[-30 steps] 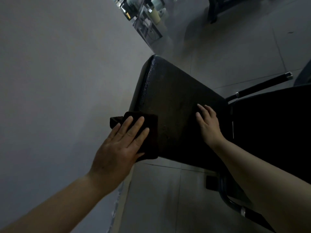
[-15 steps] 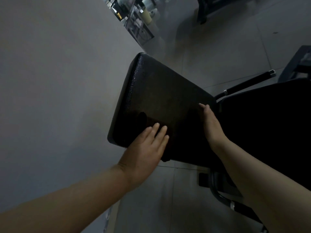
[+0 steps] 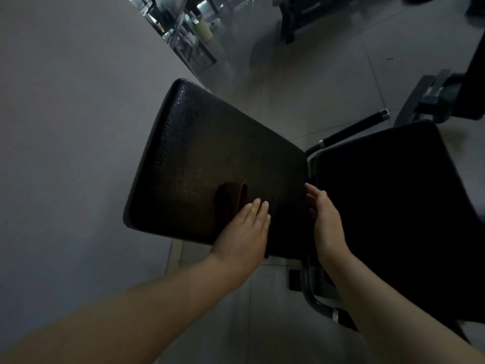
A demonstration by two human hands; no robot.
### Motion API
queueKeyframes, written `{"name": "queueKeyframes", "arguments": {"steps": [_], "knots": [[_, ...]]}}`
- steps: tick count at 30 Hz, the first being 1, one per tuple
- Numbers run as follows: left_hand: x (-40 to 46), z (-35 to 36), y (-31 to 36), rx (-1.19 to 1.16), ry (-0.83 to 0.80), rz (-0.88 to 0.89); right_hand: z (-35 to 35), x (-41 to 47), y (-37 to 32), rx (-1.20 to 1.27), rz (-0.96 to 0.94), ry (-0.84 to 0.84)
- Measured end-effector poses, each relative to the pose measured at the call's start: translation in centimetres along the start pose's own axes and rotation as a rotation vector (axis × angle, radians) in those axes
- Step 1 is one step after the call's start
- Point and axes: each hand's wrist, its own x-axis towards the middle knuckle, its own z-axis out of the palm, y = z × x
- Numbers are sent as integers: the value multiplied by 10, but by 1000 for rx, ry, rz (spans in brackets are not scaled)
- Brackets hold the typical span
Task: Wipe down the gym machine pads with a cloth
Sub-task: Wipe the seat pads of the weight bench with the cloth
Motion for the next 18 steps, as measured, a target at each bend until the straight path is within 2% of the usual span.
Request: {"name": "queueKeyframes", "arguments": {"steps": [2,4,6,8,9,11,12,13,14,16,18], "knots": [[7,-3,-1,-28,-40,7,15,-21,2,36,2,-63],[10,-7,-3,-160,-37,45,30,-40,0,146,51,-131],[3,-10,-10,-494,29,84,39,-45,-1,280,156,-153],[-12,-18,-23,-894,195,36,44,-44,-3,355,209,-181],[-19,-22,-31,-965,294,-10,48,-46,-1,356,198,-180],[-24,-25,-48,-814,521,-74,62,-55,-1,112,82,-147],[-19,-25,-59,-670,569,-120,74,-63,4,-69,-13,-149],[-13,-27,-69,-540,557,-192,87,-72,15,-299,-138,-138],[-7,-30,-78,-449,493,-271,99,-81,21,-414,-206,-91],[5,-33,-93,-342,331,-412,116,-94,32,-490,-319,-17],[12,-30,-101,-280,227,-477,119,-98,40,-613,-473,-35]]}}
